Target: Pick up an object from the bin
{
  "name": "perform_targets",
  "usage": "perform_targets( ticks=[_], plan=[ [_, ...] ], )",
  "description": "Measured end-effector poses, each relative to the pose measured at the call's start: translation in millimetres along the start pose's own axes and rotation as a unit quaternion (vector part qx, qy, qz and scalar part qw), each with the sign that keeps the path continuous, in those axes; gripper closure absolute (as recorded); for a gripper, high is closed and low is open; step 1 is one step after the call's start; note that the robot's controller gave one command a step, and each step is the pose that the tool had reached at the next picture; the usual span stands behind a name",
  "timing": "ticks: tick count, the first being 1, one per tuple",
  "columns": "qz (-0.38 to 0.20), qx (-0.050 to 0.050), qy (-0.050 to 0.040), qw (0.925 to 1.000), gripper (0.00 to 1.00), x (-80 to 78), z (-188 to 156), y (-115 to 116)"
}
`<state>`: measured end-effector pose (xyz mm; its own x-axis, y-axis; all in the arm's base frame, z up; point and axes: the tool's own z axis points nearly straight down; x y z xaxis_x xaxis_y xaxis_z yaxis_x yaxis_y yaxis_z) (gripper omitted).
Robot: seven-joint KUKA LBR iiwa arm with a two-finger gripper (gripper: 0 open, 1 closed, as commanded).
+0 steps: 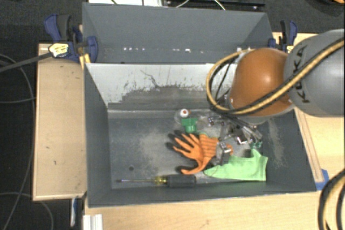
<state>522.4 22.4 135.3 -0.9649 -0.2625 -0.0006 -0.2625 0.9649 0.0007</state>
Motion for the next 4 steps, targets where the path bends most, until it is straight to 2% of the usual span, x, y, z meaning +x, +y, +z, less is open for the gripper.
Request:
perform_targets(
  ticks=[1,2,3,4],
  plan=[
    [0.082,-0.001,0.0044,0.9966,0.00,2.5,13,6],
    [0.057,0.000,0.0003,0.9984,0.00,-1.5,65,6],
    [0.175,-0.001,0.0059,0.9846,1.00,4.3,64,12],
    [0.174,-0.001,0.0058,0.9847,1.00,4.3,64,12]
  ],
)
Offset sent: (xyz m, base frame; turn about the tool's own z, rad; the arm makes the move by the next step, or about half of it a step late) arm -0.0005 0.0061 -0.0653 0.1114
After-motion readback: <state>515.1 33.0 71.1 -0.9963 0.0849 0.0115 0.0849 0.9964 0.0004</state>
